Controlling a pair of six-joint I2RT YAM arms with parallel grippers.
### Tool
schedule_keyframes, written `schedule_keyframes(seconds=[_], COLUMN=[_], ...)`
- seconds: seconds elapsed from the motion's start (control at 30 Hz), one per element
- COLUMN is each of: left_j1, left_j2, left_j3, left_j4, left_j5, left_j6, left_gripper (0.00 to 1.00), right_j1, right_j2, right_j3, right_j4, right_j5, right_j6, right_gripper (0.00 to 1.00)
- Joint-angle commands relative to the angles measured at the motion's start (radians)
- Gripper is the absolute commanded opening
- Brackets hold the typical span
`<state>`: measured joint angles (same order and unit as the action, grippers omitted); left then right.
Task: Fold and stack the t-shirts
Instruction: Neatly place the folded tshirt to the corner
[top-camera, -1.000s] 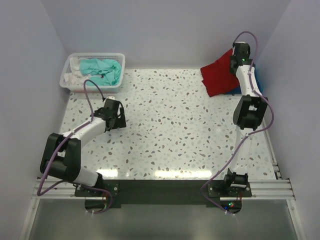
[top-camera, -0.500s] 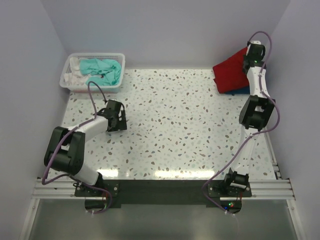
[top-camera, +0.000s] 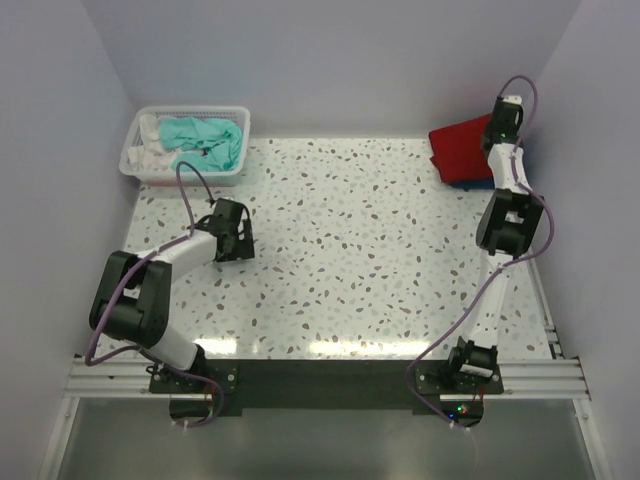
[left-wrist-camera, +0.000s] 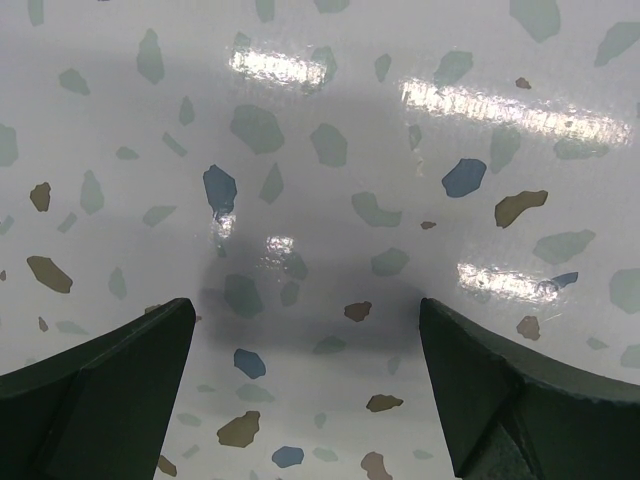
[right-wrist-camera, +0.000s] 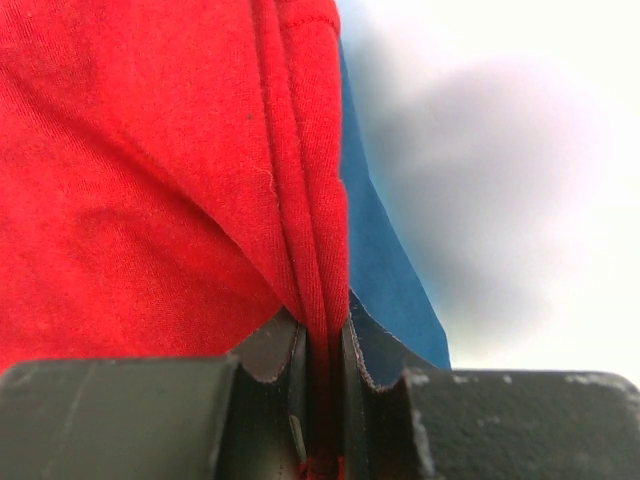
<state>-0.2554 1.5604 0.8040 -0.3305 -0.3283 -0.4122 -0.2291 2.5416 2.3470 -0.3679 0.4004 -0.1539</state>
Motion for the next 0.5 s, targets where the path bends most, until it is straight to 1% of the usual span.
schedule_keyframes(seconds=[0.0, 0.07, 0.1, 0.17, 0.2, 0.27, 0.3, 0.37, 0.4, 0.43, 0.47], left_j1=[0.007, 0.007, 0.007, 0.007, 0.007, 0.007, 0.007, 0.007, 0.007, 0.007, 0.007], left_j2=[0.010, -0.003, -0.005, -0.019, -0.025, -0.046, -0.055, -0.089, -0.103, -0.134, -0.151], left_j3=[0.017, 0.014, 0.012, 0.014, 0.014, 0.012, 0.015, 0.023, 0.027, 0.032, 0.041], left_j4=[-0.010, -0.007, -0.007, -0.008, -0.011, -0.013, -0.015, -0.022, -0.033, -0.038, -0.044], left_j5=[0.008, 0.011, 0.012, 0.017, 0.018, 0.020, 0.020, 0.020, 0.020, 0.021, 0.023], left_j6=[-0.022, -0.020, -0.020, -0.020, -0.020, -0.020, -0.020, -0.020, -0.020, -0.019, -0.019], left_gripper=[1.00, 1.00, 1.00, 1.00, 1.00, 1.00, 1.00, 1.00, 1.00, 1.00, 1.00], right_j1=[-0.030, -0.036, -0.036, -0.036, -0.036, -0.038, -0.036, -0.035, -0.036, -0.035, -0.035], right_j2=[-0.090, -0.116, -0.124, -0.147, -0.155, -0.201, -0.224, -0.311, -0.348, -0.380, -0.446], right_j3=[-0.053, -0.071, -0.072, -0.068, -0.063, -0.075, -0.090, -0.147, -0.169, -0.189, -0.219], right_j4=[0.093, 0.093, 0.089, 0.066, 0.049, -0.005, -0.018, -0.052, -0.068, -0.103, -0.130], right_j5=[0.130, 0.137, 0.138, 0.138, 0.143, 0.179, 0.189, 0.198, 0.195, 0.175, 0.157], right_j6=[0.028, 0.030, 0.028, 0.033, 0.045, 0.097, 0.111, 0.146, 0.180, 0.195, 0.230], right_gripper=[0.10, 0.13, 0.24, 0.39, 0.48, 0.57, 0.64, 0.70, 0.75, 0.78, 0.80])
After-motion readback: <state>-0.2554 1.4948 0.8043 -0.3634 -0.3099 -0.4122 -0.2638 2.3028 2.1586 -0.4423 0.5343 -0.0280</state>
